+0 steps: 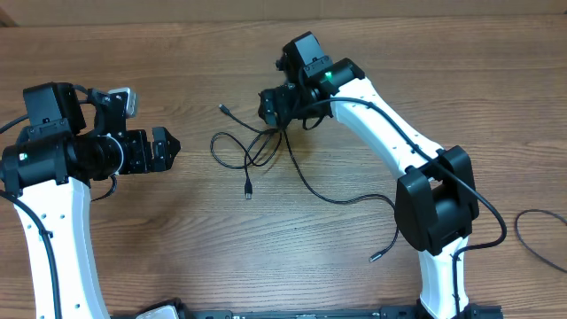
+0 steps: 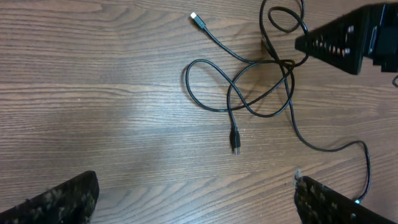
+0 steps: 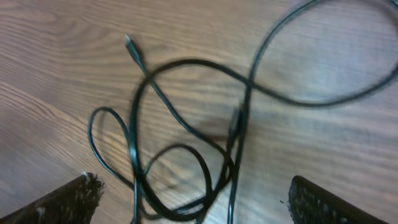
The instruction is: Untangle cables
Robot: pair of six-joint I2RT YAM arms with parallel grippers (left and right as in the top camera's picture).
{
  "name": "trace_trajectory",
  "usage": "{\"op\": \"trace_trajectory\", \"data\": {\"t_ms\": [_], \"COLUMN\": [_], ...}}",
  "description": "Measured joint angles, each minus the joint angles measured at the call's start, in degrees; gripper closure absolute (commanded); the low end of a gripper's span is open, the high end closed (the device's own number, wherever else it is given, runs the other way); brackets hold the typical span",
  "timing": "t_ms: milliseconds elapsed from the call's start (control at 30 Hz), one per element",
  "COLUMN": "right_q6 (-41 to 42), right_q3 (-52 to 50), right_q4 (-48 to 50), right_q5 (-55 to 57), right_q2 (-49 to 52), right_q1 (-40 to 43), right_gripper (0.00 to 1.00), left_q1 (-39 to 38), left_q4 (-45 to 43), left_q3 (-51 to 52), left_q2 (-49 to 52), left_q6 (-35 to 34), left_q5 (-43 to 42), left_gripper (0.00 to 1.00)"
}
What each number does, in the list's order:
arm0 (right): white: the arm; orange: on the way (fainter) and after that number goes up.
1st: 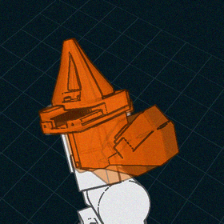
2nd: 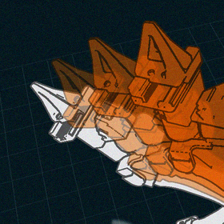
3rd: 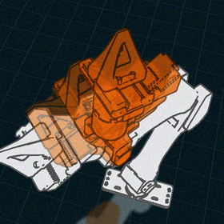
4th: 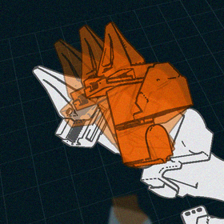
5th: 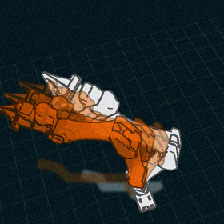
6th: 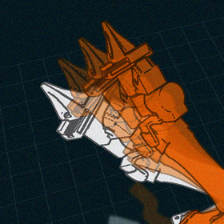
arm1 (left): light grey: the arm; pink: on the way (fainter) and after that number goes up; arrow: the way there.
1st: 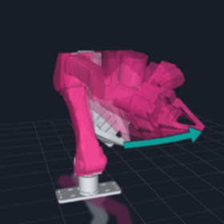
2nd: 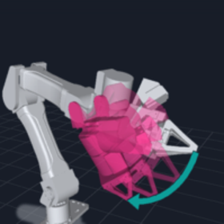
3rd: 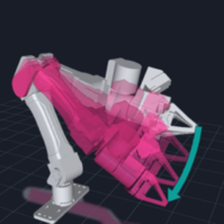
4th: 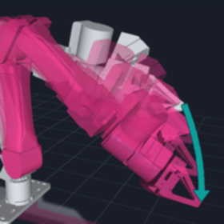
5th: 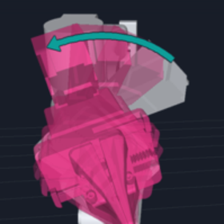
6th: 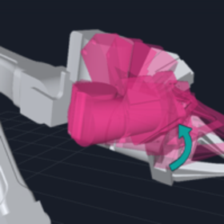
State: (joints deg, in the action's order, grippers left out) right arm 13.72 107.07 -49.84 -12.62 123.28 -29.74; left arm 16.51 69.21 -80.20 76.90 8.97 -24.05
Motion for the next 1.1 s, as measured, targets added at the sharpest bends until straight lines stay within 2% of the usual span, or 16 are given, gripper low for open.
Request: {"op": "trace_trajectory", "data": {"t_ms": [133,200,233,267,300,333,400,433,833,1100], "right_q6": [-0.7,-1.0,-1.1,-1.3,-1.5,-1.3,-1.9,-2.0,-2.0,-2.0], "right_q3": [0.0,0.0,0.0,0.0,0.0,0.0,0.0,0.0,0.5,1.0], "right_q4": [1.4,1.5,1.6,1.8,1.8,1.8,1.8,1.8,-1.3,-2.7], "right_q5": [0.0,0.0,0.0,0.0,0.0,0.0,0.1,0.4,1.9,6.3], "right_q2": [0.0,0.4,0.8,1.3,1.9,2.8,4.9,6.1,6.3,-4.9], "right_q1": [-0.7,-1.2,-1.5,-1.8,-2.0,-2.3,-2.8,-3.1,-1.4,0.4], "right_gripper": [0.11,0.17,0.24,0.31,0.44,0.62,0.91,0.96,0.96,0.96], "left_q1": [0.0,0.0,0.0,0.0,0.0,0.0,0.0,0.0,0.0,0.0], "left_q4": [0.0,0.0,0.0,0.0,0.0,0.0,0.0,0.0,0.0,0.0], "left_q3": [0.0,0.0,0.0,0.0,0.0,0.0,0.0,0.0,0.0,0.0], "left_q2": [0.0,0.0,0.0,0.0,0.0,0.0,0.0,0.0,0.0,0.0], "left_q6": [0.0,0.0,0.0,0.0,0.0,0.0,0.0,0.0,0.0,0.0], "left_q5": [0.0,0.0,0.0,0.0,0.0,0.0,0.0,0.0,0.0,0.0], "left_gripper": [0.00,0.00,0.00,0.00,0.00,0.00,0.00,0.00,0.00,0.00]}}
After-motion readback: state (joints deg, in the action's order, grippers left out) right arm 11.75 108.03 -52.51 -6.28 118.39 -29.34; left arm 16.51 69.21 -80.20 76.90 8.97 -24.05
